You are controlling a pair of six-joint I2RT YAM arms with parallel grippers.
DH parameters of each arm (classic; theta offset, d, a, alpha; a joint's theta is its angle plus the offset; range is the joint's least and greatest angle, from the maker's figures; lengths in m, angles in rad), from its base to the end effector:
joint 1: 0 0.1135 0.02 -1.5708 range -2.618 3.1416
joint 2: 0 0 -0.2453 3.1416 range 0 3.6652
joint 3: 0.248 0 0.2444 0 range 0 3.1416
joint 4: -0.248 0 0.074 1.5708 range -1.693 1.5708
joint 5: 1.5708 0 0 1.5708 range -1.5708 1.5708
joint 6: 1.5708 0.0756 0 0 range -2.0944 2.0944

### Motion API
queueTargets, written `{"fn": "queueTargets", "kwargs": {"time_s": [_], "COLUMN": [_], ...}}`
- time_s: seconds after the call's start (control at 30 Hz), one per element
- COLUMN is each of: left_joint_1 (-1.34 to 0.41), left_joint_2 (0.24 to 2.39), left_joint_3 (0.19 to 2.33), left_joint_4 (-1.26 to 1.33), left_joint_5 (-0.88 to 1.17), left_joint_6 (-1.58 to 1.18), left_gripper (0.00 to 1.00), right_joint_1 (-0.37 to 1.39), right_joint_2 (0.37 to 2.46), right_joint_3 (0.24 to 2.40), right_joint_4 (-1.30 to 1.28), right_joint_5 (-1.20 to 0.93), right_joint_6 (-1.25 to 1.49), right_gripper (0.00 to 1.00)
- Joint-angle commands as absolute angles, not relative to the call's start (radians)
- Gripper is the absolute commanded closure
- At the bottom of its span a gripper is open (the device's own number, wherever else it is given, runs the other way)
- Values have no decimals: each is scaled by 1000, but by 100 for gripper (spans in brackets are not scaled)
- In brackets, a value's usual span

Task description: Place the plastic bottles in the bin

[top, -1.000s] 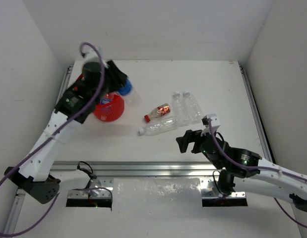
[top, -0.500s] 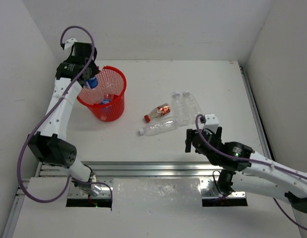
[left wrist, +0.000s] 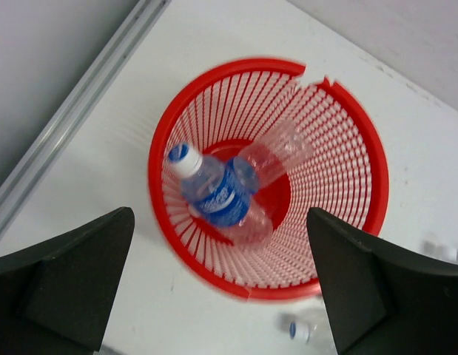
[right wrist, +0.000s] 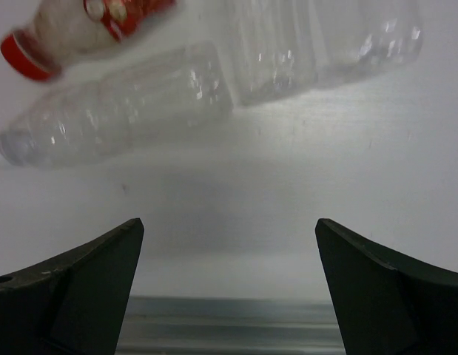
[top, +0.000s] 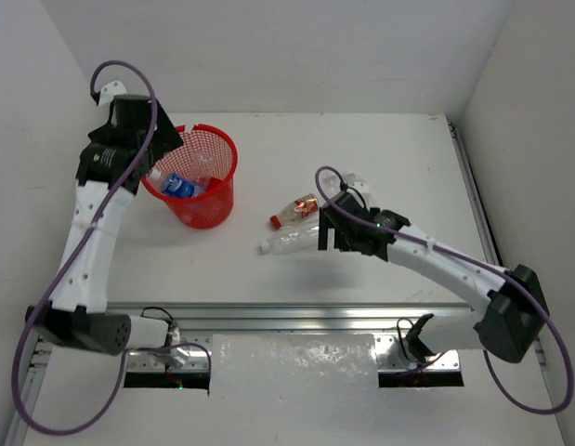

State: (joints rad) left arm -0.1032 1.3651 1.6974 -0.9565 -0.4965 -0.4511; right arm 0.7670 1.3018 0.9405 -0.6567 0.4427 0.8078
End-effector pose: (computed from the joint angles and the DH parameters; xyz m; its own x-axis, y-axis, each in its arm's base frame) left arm 0.2904 0.0061 0.4055 -0.3951 -0.3444 -0.8516 -0.5179 0.8492 -0.1032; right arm 0.2186 0.1657 0.2012 -0.7596 0.1749 -0.6264 0.1214 0.9844 0.1275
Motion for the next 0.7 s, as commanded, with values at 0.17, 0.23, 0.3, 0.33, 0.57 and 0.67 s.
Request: {"fn": "queueTargets", "kwargs": {"time_s": [0.17,0.23,0.3,0.33,0.57,0.67], "left_joint_1": [-104,-104,-104,-104,-104,-104], "left_joint_2": [962,875,819,810,833,831], "left_joint_3": [1302,1237,1163,1134,1088,1077], "left_joint_4": [-770,-714,-681,-677,-678,-670], "left_joint_5": [-318,-270,-212,-195,-109,-98], "left_joint_6": [-351,-353,-362,-367,-356,-350], "left_gripper": [0,0,0,0,0,0], "right_joint_1": [448,366,306,289,175,164], "right_joint_2": [1482,1518,1592,1621,1848,1902], "right_joint_3": [1172,1195,1242,1256,1358,1347], "right_joint_4": [-537,-522,-525,-529,-574,-574], "right_joint_5": [288,240,180,170,91,66], "right_joint_6": [482,407,344,325,267,258], "right_gripper": [2,5,11,11,13,16]}}
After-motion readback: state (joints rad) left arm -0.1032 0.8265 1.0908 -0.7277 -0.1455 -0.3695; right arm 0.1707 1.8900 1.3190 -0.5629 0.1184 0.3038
